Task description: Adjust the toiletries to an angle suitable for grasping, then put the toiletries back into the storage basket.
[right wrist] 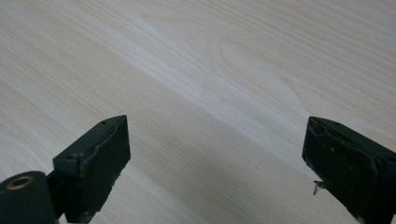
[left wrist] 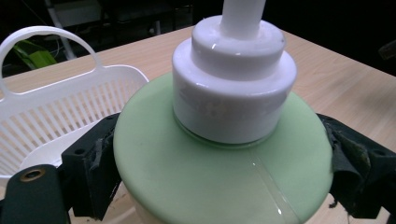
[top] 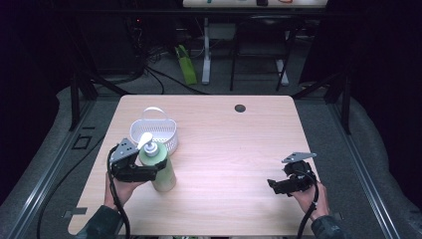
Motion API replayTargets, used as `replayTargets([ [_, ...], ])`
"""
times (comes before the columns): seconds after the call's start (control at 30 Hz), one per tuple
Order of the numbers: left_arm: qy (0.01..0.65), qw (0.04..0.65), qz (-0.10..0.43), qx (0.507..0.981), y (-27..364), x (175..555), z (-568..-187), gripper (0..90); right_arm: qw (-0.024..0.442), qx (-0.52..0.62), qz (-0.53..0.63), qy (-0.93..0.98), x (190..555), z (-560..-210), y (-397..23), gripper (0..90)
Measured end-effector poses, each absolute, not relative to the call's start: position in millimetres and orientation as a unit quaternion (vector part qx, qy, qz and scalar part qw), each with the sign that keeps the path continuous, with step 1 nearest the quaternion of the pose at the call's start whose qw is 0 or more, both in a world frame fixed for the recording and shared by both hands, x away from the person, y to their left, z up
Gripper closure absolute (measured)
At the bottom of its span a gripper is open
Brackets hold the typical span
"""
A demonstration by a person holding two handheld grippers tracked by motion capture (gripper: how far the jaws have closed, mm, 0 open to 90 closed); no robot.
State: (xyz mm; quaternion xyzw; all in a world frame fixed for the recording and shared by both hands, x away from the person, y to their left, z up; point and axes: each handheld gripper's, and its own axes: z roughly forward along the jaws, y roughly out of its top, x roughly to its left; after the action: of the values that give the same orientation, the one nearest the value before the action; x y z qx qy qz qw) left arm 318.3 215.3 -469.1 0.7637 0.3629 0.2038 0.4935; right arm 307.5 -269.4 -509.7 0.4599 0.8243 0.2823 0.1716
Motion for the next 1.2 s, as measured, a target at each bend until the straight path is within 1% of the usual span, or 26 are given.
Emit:
replayTargets([
  [0.2,0.374,0.496,0.208,0.756,221,319,-471,10.7,0.167,0.459,0.289,0.823,308,-509,-269,7.1],
  [0.27,0.386,0.489,0.208,0.754,220,318,-472,8.8,0.166,0.458,0.288,0.824,308,-509,-268,7.1],
  [0.3,0.387,0.489,0.209,0.753,220,317,-473,5.8,0.166,0.457,0.288,0.825,308,-509,-268,7.1],
  [0.43,0.4,0.499,0.217,0.738,222,313,-470,2.6,0.167,0.457,0.287,0.825,308,-509,-269,7.1],
  [0.6,0.402,0.508,0.221,0.729,223,310,-467,1.3,0.167,0.458,0.288,0.824,308,-509,-269,7.1],
  [0.87,0.409,0.524,0.25,0.704,221,303,-455,0.5,0.168,0.456,0.288,0.825,309,-508,-269,7.2],
  [1.07,0.423,0.519,0.271,0.691,217,300,-449,0.0,0.169,0.455,0.287,0.826,309,-508,-269,7.3],
  [1.2,0.429,0.513,0.275,0.691,214,301,-447,0.0,0.169,0.456,0.286,0.826,309,-509,-269,7.1],
])
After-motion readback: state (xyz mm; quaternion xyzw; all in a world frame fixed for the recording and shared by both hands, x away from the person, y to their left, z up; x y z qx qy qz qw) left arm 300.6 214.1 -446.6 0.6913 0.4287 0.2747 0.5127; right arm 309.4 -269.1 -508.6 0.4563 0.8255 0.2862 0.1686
